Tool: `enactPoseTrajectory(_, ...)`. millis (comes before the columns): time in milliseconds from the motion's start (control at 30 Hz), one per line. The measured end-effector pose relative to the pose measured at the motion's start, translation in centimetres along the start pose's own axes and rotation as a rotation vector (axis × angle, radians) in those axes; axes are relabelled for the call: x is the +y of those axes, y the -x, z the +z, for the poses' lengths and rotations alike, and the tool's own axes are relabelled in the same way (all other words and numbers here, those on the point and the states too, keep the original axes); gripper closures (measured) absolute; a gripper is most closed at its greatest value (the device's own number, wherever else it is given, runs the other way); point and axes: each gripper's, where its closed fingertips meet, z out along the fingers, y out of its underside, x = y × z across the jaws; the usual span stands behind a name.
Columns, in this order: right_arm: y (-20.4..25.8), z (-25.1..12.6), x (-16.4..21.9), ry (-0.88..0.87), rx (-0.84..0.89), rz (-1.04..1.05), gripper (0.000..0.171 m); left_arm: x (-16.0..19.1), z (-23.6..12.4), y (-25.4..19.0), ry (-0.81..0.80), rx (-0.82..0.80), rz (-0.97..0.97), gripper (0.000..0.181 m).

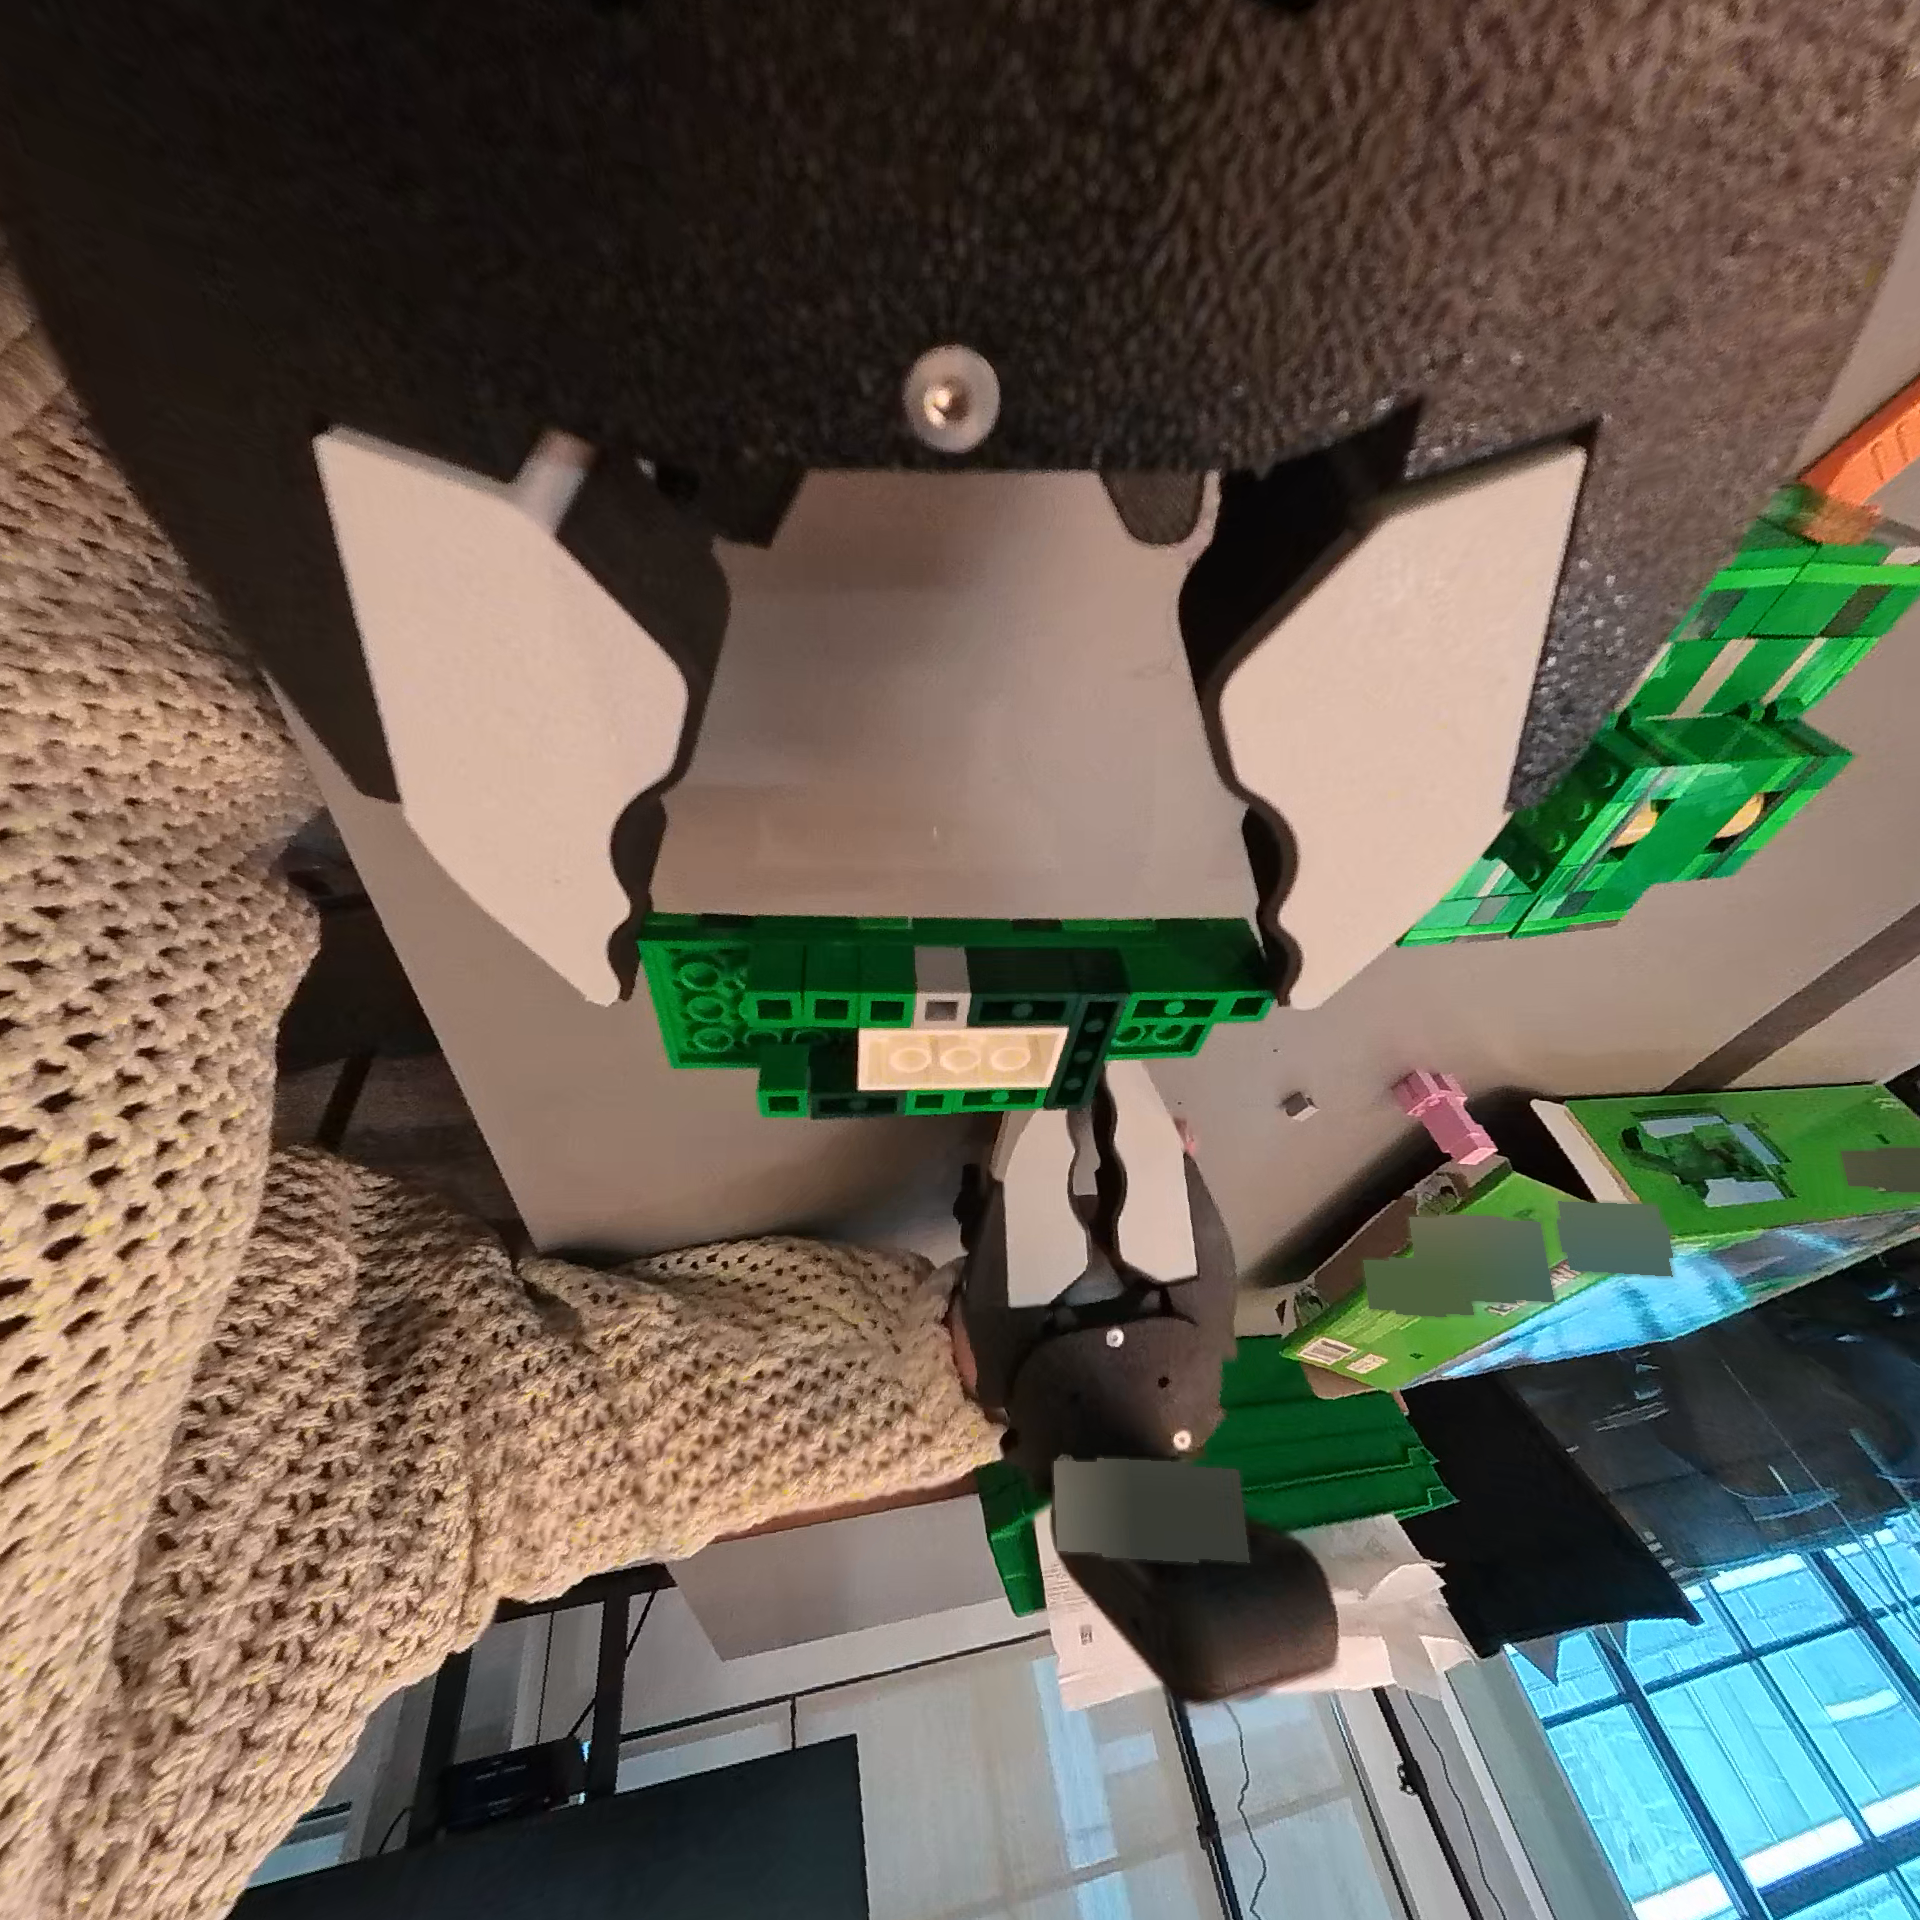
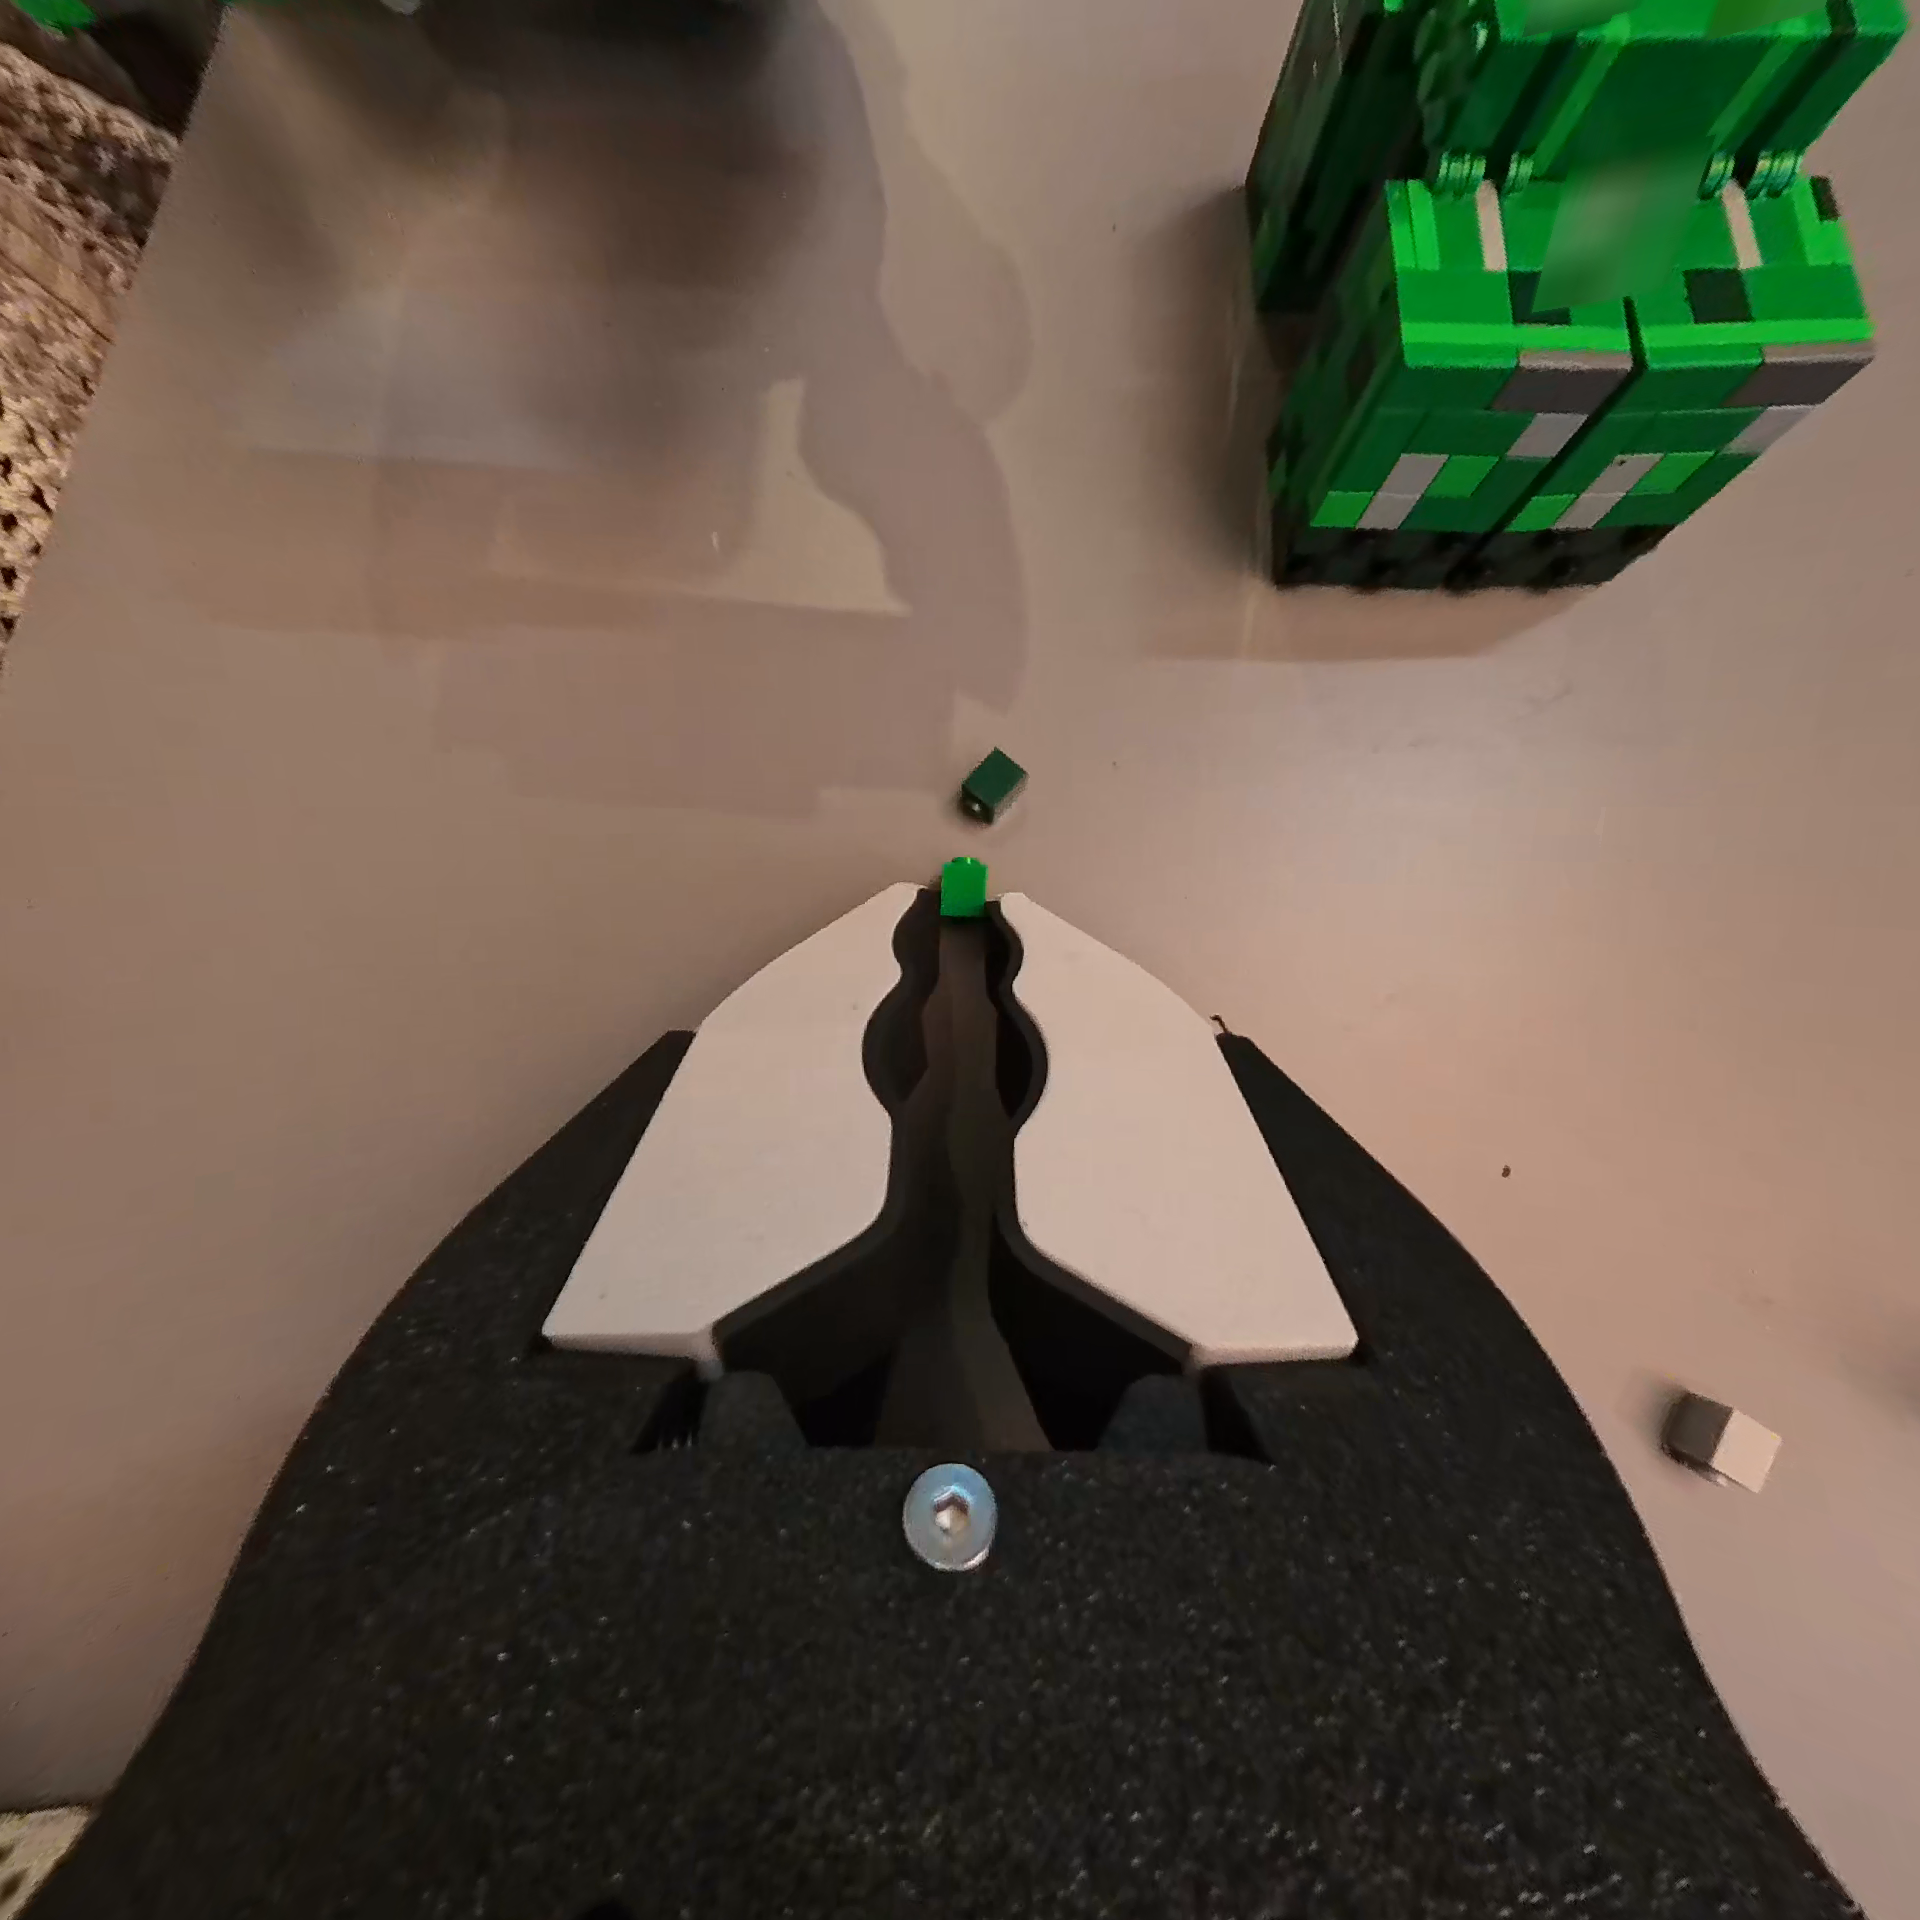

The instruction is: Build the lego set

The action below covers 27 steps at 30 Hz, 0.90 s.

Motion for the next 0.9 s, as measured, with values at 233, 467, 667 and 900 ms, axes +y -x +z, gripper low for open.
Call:
enactPoseTrajectory(233,0.5,-0.6,-0.7,0.078,0.038,0.007,0.164,0.1,0.1,-0.1,0.013,-0.002,0.008,0.071)
enactPoseTrajectory(467,0.4,-2.2,-3.9,0.114,0.162,-0.026,0.164,0.6,0.2,0.5,0.043,-0.043,0.008,0.071)
enactPoseTrajectory(667,1.5,-1.0,-5.9,0.143,0.175,-0.101,0.164,0.7,0.2,0.5,0.051,-0.051,0.017,0.071)
enactPoseTrajectory(900,2.3,0.2,-7.7,0.132,0.174,-0.168,0.164,0.7,0.2,0.6,0.052,-0.058,0.016,0.071)
